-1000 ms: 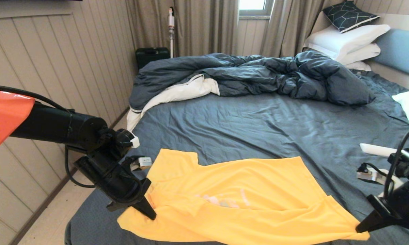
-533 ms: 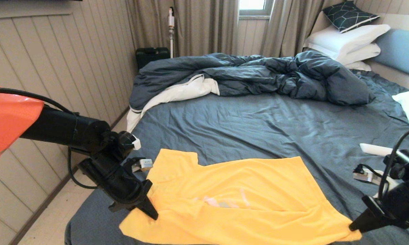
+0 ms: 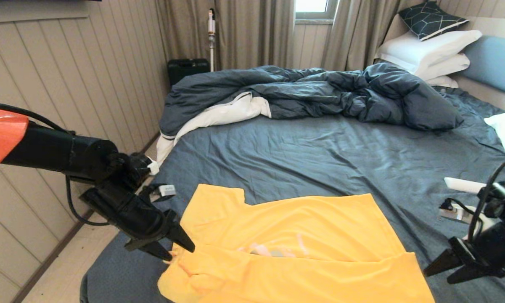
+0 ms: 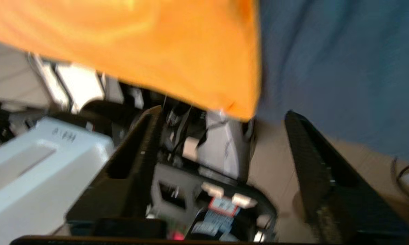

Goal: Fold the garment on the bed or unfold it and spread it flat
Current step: Fold the yellow T-shirt

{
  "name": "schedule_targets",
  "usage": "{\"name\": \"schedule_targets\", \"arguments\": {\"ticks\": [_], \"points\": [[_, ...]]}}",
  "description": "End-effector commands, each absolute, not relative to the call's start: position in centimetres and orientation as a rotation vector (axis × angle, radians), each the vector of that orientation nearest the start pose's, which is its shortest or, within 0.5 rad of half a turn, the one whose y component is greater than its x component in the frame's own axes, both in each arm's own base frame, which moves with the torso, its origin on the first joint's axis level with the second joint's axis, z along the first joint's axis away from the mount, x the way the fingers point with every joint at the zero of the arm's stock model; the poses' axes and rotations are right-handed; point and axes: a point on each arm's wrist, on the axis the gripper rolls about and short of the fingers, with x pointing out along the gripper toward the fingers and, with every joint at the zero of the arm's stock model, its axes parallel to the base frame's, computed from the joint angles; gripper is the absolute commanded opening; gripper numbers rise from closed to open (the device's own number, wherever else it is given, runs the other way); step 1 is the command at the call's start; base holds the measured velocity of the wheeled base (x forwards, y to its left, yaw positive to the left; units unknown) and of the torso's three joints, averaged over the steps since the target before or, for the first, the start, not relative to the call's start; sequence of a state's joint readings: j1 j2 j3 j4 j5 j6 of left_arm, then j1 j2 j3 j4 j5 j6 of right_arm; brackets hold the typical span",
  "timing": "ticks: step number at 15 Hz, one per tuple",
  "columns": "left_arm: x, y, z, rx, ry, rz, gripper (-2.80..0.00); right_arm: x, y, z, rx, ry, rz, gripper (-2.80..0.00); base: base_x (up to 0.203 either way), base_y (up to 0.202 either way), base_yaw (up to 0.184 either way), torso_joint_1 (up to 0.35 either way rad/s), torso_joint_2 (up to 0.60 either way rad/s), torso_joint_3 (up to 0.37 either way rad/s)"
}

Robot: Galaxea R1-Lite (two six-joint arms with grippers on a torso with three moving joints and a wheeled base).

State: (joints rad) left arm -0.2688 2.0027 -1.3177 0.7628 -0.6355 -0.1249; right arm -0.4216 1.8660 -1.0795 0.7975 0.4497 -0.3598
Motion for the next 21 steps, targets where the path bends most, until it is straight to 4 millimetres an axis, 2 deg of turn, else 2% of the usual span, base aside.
{"name": "schedule_targets", "arguments": {"ticks": [1, 4, 5, 7, 10, 12, 17, 18, 19, 21], "points": [[31.2, -8.6, 13.6, -0.386, 1.427, -0.636, 0.00, 24.8, -10.3, 12.6, 0.354, 1.332, 0.266, 0.00, 0.000, 0.000, 0.000, 0.000, 0.00, 0.000], [33.9, -7.5, 14.4, -0.397, 1.285, -0.629, 0.00, 26.6, -11.2, 14.2, 0.347, 1.229, 0.276, 0.00, 0.000, 0.000, 0.000, 0.000, 0.00, 0.000], [34.6, -7.3, 14.4, -0.401, 1.268, -0.626, -2.80, 27.3, -11.4, 14.3, 0.358, 1.208, 0.287, -2.80, 0.000, 0.000, 0.000, 0.000, 0.00, 0.000], [36.1, -6.8, 13.9, -0.406, 1.222, -0.616, -2.80, 28.4, -11.7, 14.2, 0.373, 1.166, 0.312, -2.80, 0.000, 0.000, 0.000, 0.000, 0.00, 0.000], [38.8, -6.0, 11.8, -0.405, 1.120, -0.607, -2.80, 30.1, -11.6, 12.8, 0.360, 1.122, 0.347, -2.80, 0.000, 0.000, 0.000, 0.000, 0.00, 0.000], [39.8, -6.0, 10.7, -0.405, 1.096, -0.608, -2.80, 31.0, -11.6, 11.7, 0.354, 1.120, 0.354, -2.80, 0.000, 0.000, 0.000, 0.000, 0.00, 0.000], [41.4, -6.1, 10.2, -0.447, 0.997, -0.594, -2.80, 32.0, -11.6, 10.6, 0.355, 1.096, 0.366, -2.80, 0.000, 0.000, 0.000, 0.000, 0.00, 0.000], [41.6, -6.1, 10.2, -0.455, 0.983, -0.590, -0.75, 32.1, -11.7, 10.7, 0.358, 1.079, 0.364, 0.00, 0.000, 0.000, 0.000, 0.000, 0.00, 0.000], [41.8, -6.1, 10.0, -0.455, 0.975, -0.591, 0.00, 32.3, -11.8, 10.8, 0.358, 1.059, 0.359, 0.00, 0.000, 0.000, 0.000, 0.000, 0.00, 0.000], [42.2, -6.2, 9.3, -0.453, 0.977, -0.589, 0.00, 33.0, -12.1, 11.0, 0.353, 1.000, 0.332, 0.00, 0.000, 0.000, 0.000, 0.000, 0.00, 0.000]]}}
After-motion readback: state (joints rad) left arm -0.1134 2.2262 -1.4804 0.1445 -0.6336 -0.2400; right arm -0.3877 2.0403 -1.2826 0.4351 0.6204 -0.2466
